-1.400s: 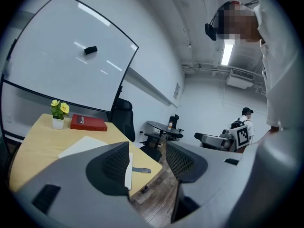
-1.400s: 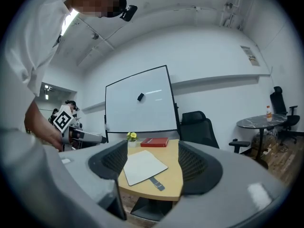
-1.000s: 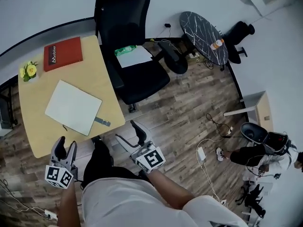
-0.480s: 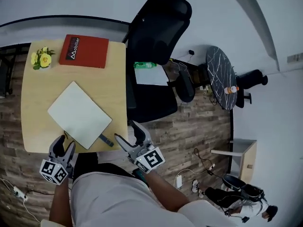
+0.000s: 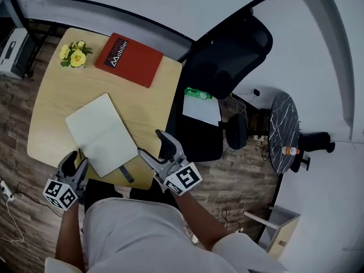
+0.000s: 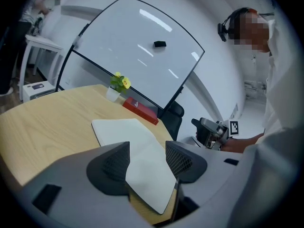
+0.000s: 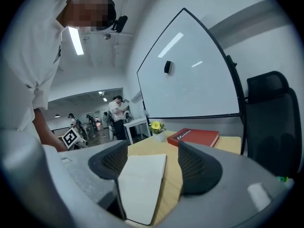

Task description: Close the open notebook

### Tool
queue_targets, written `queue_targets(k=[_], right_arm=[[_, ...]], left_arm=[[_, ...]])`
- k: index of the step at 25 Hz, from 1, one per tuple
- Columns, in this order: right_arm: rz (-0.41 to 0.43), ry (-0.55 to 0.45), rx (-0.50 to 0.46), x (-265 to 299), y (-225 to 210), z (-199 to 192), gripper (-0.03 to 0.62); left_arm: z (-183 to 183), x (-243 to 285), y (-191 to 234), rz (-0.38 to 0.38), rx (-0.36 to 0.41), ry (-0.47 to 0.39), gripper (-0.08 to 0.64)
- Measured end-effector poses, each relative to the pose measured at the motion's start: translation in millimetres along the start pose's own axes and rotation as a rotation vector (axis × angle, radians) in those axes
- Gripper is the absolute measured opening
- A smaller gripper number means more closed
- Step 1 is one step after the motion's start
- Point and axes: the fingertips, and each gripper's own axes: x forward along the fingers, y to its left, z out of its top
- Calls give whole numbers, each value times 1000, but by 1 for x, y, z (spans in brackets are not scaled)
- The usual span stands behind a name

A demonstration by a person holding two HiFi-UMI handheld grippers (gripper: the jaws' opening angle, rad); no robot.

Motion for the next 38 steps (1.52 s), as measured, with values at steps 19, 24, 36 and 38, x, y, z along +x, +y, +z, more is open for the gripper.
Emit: queue_targets(k=[19, 24, 36, 38], right_arm=[[470, 187, 231, 52, -10, -41, 334], [443, 241, 243, 57, 3, -61, 334], [368, 258, 247, 57, -1, -70, 334], [355, 259, 249, 55, -3, -71, 334]], left_arm=[[-45, -30, 8, 134, -419, -131, 210], [-55, -28, 8, 62, -517, -59, 210], [-89, -4, 17, 1, -628, 72, 210], [-95, -1, 18, -5, -622, 92, 210]])
